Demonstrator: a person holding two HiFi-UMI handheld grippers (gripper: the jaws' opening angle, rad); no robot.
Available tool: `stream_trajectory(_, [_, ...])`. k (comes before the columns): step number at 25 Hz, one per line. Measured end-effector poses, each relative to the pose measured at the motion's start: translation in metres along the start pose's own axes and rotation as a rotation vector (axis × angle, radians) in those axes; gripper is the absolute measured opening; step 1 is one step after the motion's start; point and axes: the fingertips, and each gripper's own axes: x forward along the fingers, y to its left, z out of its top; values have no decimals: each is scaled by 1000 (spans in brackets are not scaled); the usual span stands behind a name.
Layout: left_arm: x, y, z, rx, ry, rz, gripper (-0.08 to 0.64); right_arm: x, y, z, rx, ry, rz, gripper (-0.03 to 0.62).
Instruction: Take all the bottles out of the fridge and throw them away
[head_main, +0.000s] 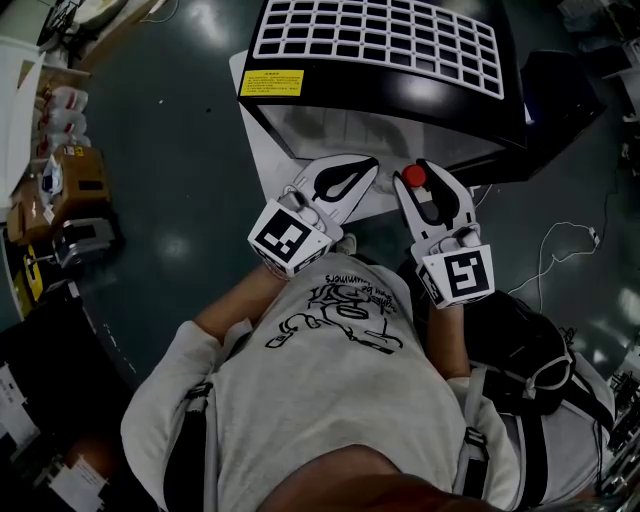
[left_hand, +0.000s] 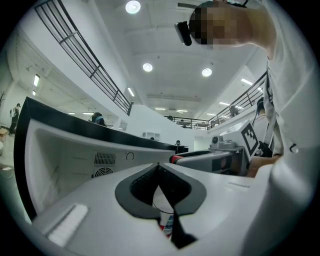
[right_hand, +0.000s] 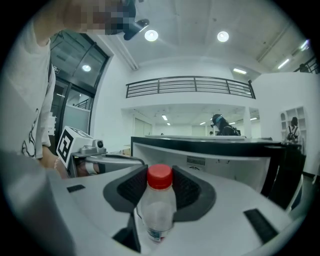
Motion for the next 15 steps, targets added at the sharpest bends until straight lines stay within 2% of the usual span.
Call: stream_trajectory(15, [-14, -10, -4, 0, -10, 98, 6, -7, 10, -3, -18, -10, 88, 157])
